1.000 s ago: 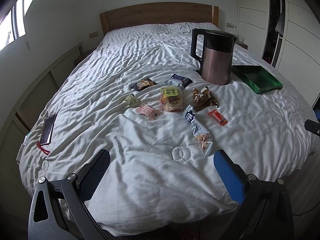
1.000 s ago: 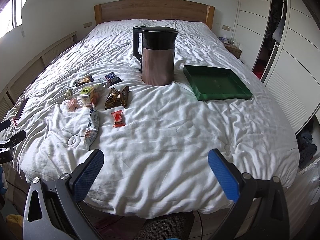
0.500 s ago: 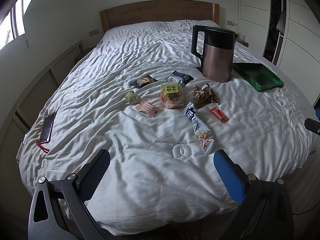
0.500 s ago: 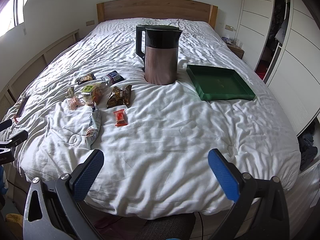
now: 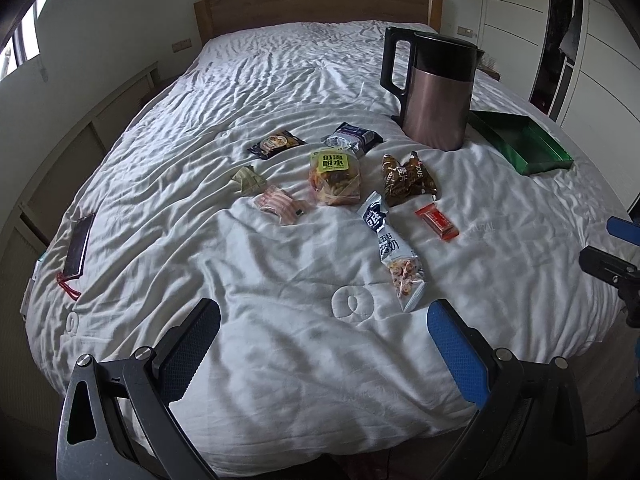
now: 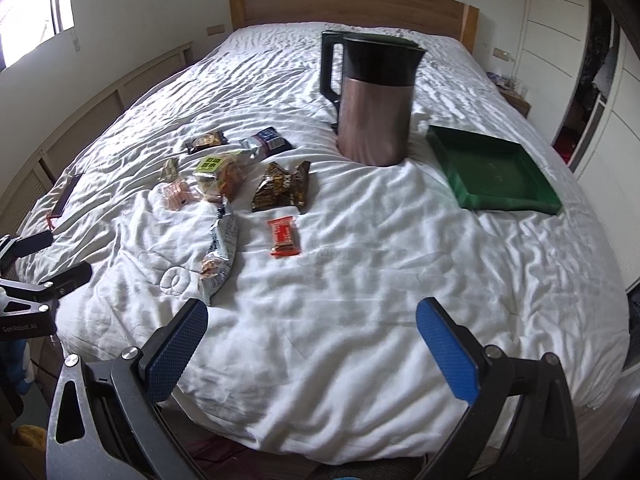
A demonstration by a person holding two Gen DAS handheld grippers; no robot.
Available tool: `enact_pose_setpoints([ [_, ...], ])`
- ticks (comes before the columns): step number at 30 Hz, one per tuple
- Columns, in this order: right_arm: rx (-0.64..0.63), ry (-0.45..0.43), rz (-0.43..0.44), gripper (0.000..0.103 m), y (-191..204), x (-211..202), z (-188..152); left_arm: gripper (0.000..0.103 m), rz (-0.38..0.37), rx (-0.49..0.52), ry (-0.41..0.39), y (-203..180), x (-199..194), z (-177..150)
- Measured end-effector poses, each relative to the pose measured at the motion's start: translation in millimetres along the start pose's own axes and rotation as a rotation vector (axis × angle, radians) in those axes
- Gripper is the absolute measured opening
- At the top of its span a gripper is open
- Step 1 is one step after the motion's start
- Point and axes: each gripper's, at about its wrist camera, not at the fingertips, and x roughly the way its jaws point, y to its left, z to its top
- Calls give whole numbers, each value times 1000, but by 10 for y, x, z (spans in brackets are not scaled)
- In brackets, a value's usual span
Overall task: Organize snacks
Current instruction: 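Grasp the white-blue Baiyi bag with the left tool while the right tool grasps the red candy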
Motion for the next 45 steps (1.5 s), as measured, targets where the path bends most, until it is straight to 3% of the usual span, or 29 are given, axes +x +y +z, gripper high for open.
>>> enact_pose_setpoints([
  [6,-46,45,48,103,74,447,138,102,-12,0,64,-251,412,229],
  [12,-78,87,69,103,-10,918,277,102,-39,-58,204,-428,1050,410],
  [19,-114,138,95,103,-96,1391,387,102,13,-135,353,-435,1754,491],
  [28,-143,169,184,103,-22,1812,464,102,33,-192,446,-380,2149,472],
  [32,-152,175,231,103,23,1964,502,102,66,-190,449,-339,2217,462],
  [33,-149,187,239,97,21,2007,505,101,75,-189,447,-334,2227,465],
  [35,-143,210,260,52,31,2107,515,95,72,-180,443,-340,2244,479],
  [36,-142,215,272,39,32,2143,520,86,69,-172,440,-357,2239,489],
  [37,-146,218,285,15,46,2174,524,76,66,-162,437,-390,2255,525],
  [38,-150,221,296,0,63,2204,529,72,69,-152,437,-425,2253,565],
  [40,-167,232,304,0,104,2243,526,57,77,-140,447,-460,2271,631],
  [45,-176,226,310,0,154,2270,557,38,57,-138,463,-512,2338,763],
])
